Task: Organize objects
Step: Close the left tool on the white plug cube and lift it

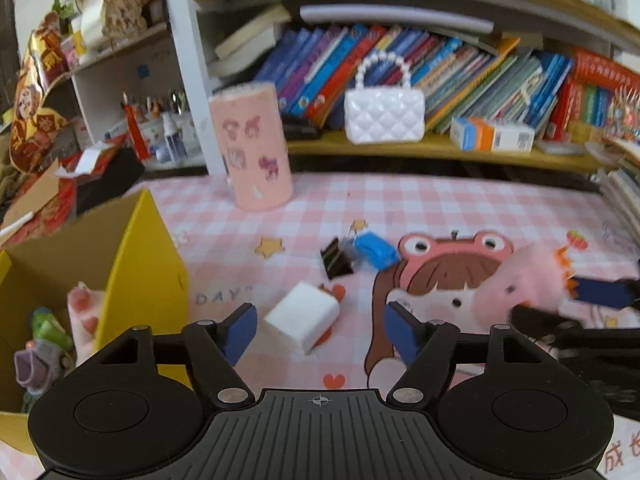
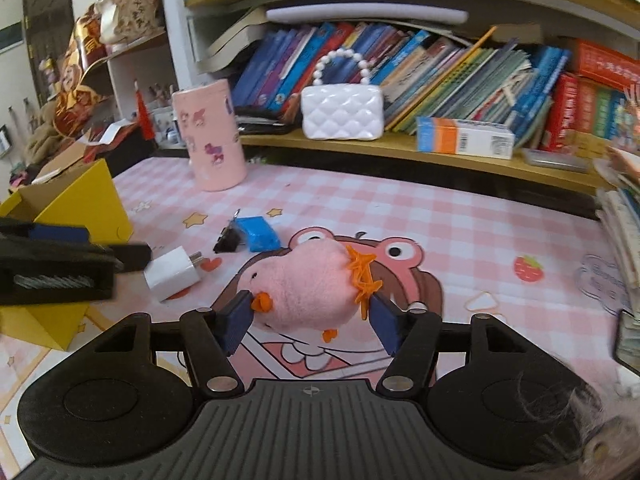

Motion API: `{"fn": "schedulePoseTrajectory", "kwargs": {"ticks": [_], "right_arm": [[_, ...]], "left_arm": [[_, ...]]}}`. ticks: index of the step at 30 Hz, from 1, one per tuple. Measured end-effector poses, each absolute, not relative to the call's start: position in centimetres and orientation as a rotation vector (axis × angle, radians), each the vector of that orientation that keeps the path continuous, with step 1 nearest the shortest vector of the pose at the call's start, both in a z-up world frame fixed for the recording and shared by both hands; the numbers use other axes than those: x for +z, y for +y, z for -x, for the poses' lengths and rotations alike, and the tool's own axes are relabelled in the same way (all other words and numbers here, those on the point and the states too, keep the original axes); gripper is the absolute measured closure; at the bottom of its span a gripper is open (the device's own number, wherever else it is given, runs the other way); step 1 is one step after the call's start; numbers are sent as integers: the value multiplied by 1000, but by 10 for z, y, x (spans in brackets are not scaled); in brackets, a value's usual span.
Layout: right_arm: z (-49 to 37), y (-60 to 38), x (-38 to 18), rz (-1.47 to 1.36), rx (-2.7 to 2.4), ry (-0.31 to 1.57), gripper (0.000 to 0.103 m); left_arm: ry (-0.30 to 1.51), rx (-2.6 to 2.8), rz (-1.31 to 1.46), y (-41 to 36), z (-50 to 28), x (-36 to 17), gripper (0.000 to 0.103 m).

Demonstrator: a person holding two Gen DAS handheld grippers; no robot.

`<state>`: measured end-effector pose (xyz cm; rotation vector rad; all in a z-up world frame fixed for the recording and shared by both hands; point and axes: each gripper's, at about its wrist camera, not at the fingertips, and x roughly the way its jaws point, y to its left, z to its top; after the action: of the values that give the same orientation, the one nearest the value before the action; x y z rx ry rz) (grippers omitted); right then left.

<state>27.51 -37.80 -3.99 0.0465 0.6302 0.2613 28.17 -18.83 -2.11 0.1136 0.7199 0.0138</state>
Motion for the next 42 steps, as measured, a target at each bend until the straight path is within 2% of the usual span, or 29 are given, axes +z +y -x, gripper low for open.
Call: {"fn": "schedulePoseTrajectory", "kwargs": {"ticks": [5,28,30,31,42], "right_arm": [[-267,-381,-34,-63,247,621,43],[-267,-378,-33,-92,225,665,43],[-267,-378,-33,-92,214,667,43],[-266,-378,-32,-94,208,666,43],[-254,-367,-26,-108,174,662,43]], "left_arm": [[758,43,-73,-182,-289,-35,25],[836,93,-1,-170,-349,-87,24],[833,87,16,-168,-351,-87,31],[826,87,12,-167,-351,-87,38],[786,-27,83,-158,-317,-53,38]]}}
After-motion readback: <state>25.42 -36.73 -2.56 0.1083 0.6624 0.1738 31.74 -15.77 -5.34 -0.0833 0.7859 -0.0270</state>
